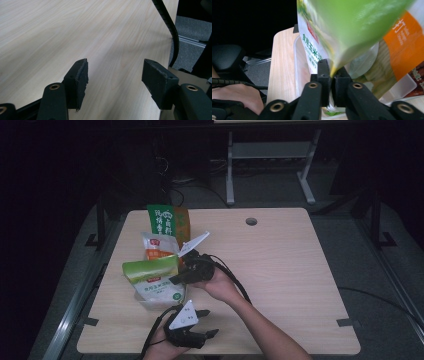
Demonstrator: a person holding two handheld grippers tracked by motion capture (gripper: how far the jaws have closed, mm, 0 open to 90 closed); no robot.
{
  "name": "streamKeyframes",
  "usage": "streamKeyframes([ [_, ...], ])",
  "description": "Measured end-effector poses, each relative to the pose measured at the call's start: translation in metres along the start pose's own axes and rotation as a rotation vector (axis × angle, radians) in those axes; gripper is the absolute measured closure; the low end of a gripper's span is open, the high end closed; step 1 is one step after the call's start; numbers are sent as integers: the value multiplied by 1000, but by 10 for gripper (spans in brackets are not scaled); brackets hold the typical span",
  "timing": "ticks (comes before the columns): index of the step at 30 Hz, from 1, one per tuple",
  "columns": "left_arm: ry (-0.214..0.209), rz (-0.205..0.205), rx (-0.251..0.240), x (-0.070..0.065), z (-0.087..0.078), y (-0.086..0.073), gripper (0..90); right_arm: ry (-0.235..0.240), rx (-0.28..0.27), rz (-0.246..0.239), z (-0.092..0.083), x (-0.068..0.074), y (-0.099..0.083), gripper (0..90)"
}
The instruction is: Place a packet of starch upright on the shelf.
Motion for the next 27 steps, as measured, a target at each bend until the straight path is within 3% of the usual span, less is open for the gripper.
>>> streamKeyframes([
  [2,0,-5,-3,0,0,1,374,5,-5,6,0,0,0,848],
  [4,2,-5,1,1,0,1,370,-16,1,-5,-1,-2,-1,770],
  [6,4,-8,2,2,0,0,366,12,-13,11,-5,-2,-3,696],
  [9,9,-9,-2,5,0,1,360,6,-18,21,-12,-5,-8,610],
  [19,16,-15,-6,8,1,4,347,-53,-51,55,-46,-17,-37,471],
  [27,-3,-29,1,11,3,5,343,-106,-25,124,-59,-34,-66,401],
])
Point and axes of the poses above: each handheld gripper's, and its own axes: z roughly forward along the jaws, y roughly out of its top, x roughly to its left, the point moved 4 cm from there along z, roughly forward along the jaws, and after that the axes turned 14 degrees about x, right-handed, at the moved point
